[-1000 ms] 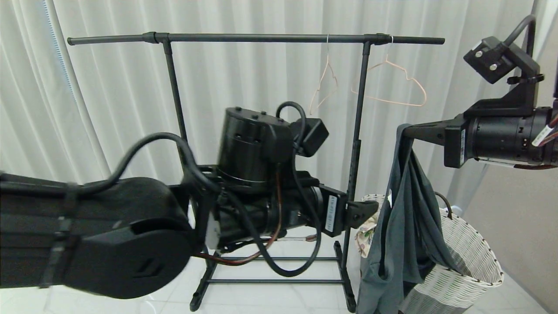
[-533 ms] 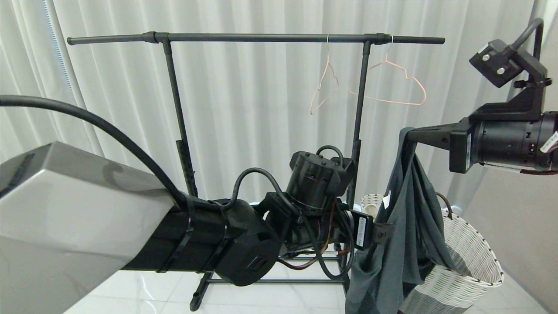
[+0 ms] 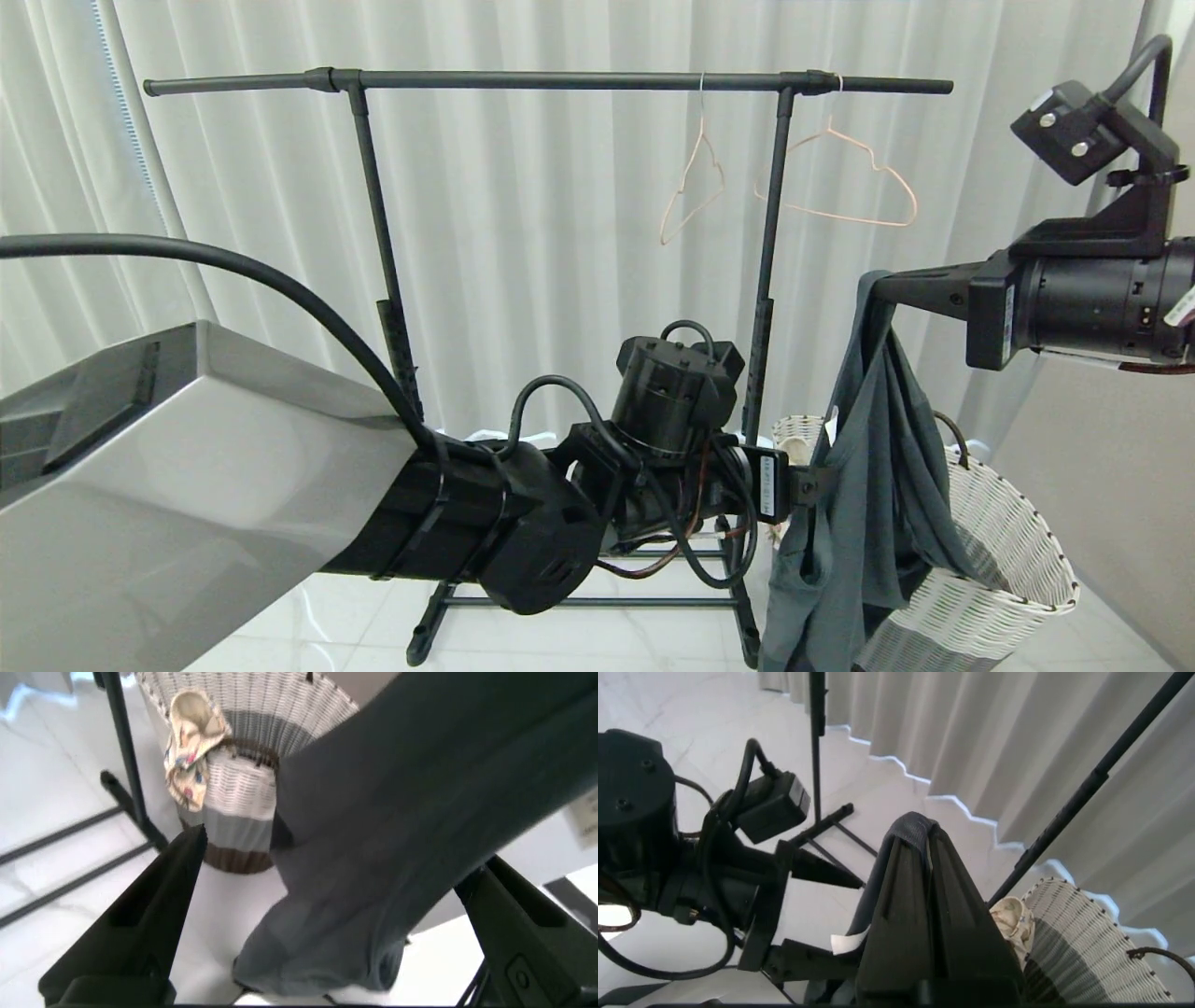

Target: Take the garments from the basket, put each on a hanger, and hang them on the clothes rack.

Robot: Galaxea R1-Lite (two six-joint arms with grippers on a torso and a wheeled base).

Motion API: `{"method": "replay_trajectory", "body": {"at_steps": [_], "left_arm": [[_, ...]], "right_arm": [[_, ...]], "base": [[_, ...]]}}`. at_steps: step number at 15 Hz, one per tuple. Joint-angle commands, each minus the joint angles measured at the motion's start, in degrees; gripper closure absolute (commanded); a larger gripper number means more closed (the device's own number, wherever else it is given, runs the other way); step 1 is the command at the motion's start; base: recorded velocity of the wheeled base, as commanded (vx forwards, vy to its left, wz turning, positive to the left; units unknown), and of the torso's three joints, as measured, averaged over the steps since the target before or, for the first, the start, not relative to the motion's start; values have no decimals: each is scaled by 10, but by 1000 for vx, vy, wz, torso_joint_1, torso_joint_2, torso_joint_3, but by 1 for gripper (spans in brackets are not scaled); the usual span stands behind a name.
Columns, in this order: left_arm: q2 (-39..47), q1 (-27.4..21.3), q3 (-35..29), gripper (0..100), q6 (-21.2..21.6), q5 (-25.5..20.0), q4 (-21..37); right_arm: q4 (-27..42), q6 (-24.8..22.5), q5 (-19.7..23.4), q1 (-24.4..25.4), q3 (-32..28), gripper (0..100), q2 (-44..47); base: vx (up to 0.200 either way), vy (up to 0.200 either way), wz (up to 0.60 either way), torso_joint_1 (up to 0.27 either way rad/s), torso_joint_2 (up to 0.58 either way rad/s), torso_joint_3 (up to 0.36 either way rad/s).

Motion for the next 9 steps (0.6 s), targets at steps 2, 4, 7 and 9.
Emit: {"method": "replay_trajectory", "body": {"at_steps": [2,4,7,9], "left_arm": [[-31,0,42,0,0,-2,-2],[-40,0,50,0,-1,-2,-6],[-44,5,46,0,0,-13,-46],[-43,7,46,0,0,-25,-63]], "right_arm": [[-1,0,0,0,0,100,0],[-1,0,0,0,0,100,1],[-1,0,0,0,0,100,0],[-1,0,0,0,0,100,0]], "base": [[0,0,0,0,0,0],[0,0,0,0,0,0],[0,0,0,0,0,0],[0,0,0,0,0,0]]}}
